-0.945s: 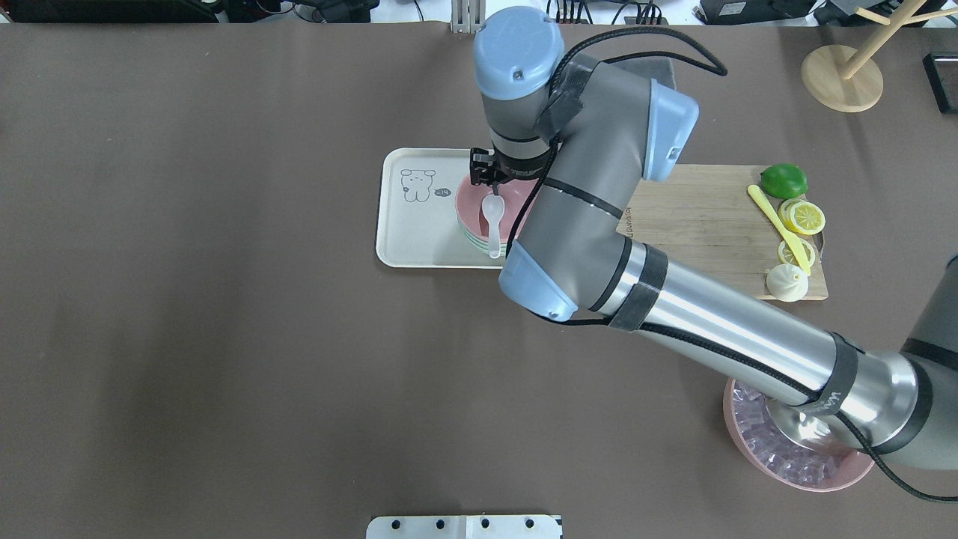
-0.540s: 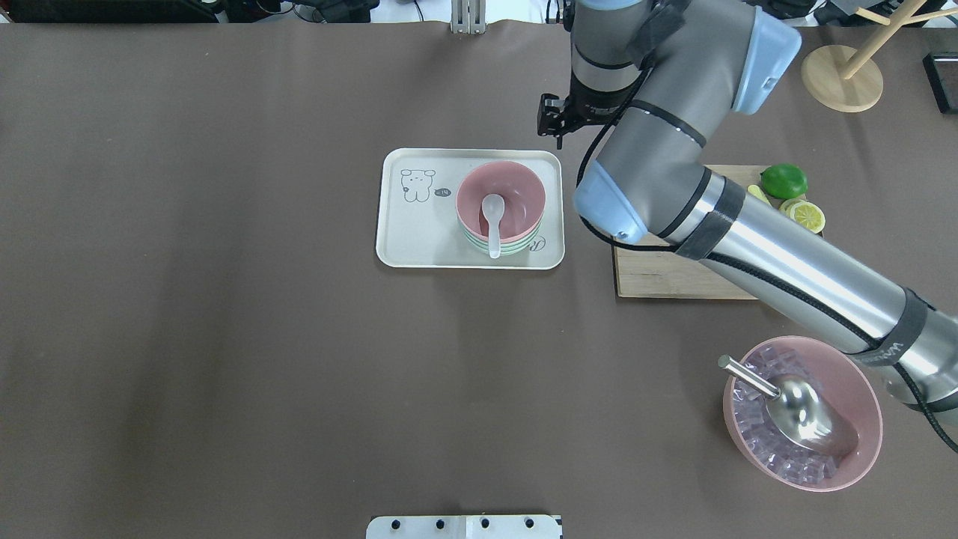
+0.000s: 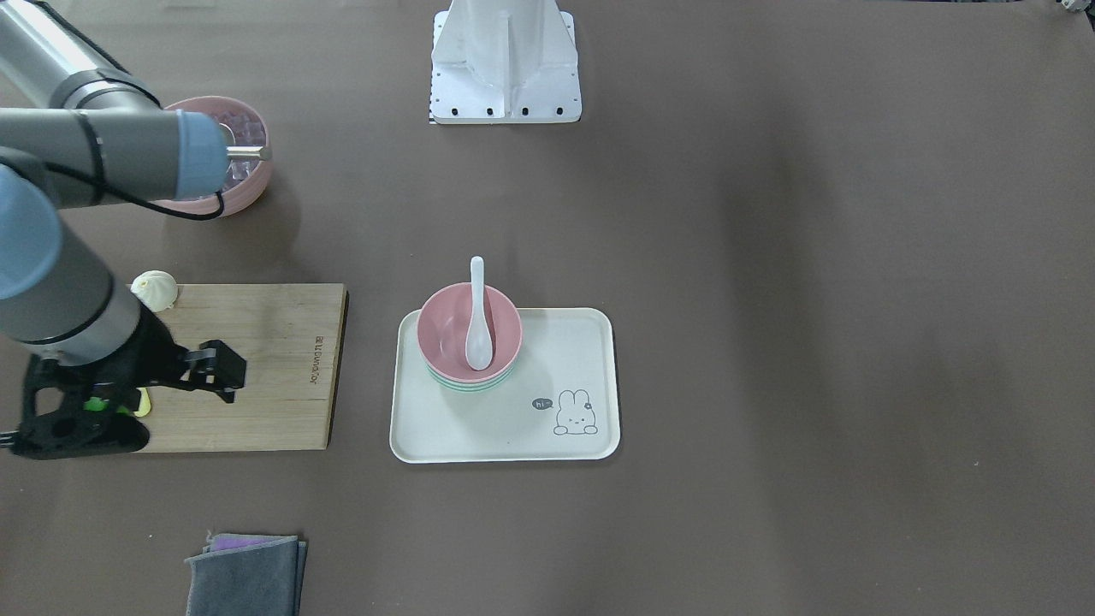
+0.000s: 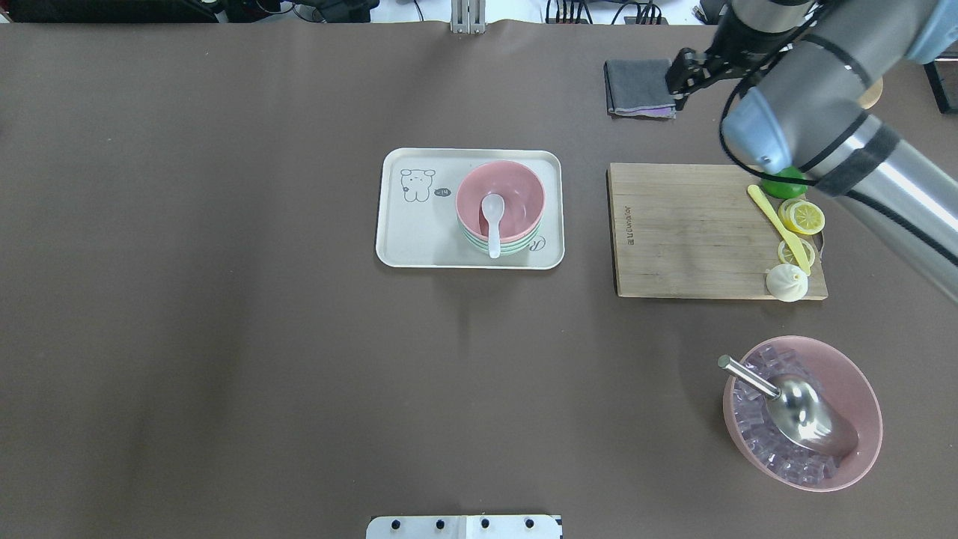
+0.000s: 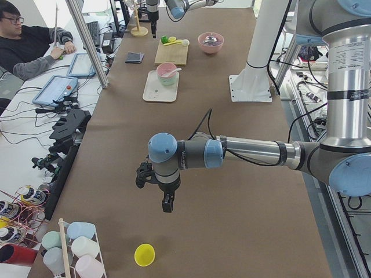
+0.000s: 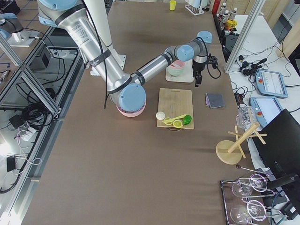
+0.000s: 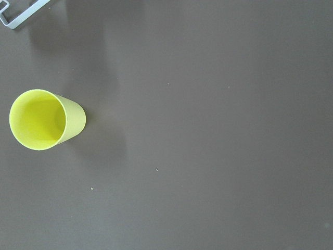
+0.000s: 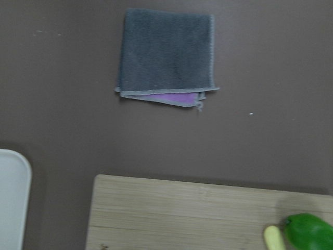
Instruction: Stack pink bowl on green and place spoon
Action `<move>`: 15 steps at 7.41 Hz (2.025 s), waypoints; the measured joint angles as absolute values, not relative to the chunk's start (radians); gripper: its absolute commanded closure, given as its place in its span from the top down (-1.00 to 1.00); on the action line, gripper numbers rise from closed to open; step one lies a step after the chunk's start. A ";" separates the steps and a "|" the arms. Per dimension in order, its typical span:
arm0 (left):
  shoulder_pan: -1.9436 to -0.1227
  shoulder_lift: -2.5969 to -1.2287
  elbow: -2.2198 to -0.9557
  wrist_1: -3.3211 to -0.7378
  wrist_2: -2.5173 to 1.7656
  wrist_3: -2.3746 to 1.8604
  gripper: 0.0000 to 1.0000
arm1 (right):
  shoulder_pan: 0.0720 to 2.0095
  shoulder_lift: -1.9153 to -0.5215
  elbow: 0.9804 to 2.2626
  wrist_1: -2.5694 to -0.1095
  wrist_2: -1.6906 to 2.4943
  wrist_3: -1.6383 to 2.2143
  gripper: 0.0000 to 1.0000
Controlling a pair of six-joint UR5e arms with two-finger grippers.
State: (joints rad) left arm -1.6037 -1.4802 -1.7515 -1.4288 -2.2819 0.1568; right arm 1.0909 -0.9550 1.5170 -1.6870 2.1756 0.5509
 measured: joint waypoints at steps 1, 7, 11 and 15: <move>-1.604 -1.484 -1.757 -1.428 -2.297 0.157 0.97 | 1.167 -1.024 1.527 -1.681 2.228 0.443 1.00; -1.603 -1.488 -1.795 -1.464 -2.317 0.164 0.97 | 1.504 -1.542 1.664 -1.664 2.307 -0.015 1.00; -1.603 -1.491 -1.816 -1.467 -2.317 0.164 0.97 | 1.541 -1.733 1.751 -1.563 2.335 -0.013 1.00; -1.604 -1.483 -1.816 -1.468 -2.315 0.164 0.97 | 1.546 -1.743 1.756 -1.557 2.338 -0.008 1.00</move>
State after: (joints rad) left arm -1.6045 -1.4831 -1.8158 -1.4679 -2.3154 0.1641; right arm 1.5462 -1.7427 1.7560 -1.5567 2.3381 -0.0077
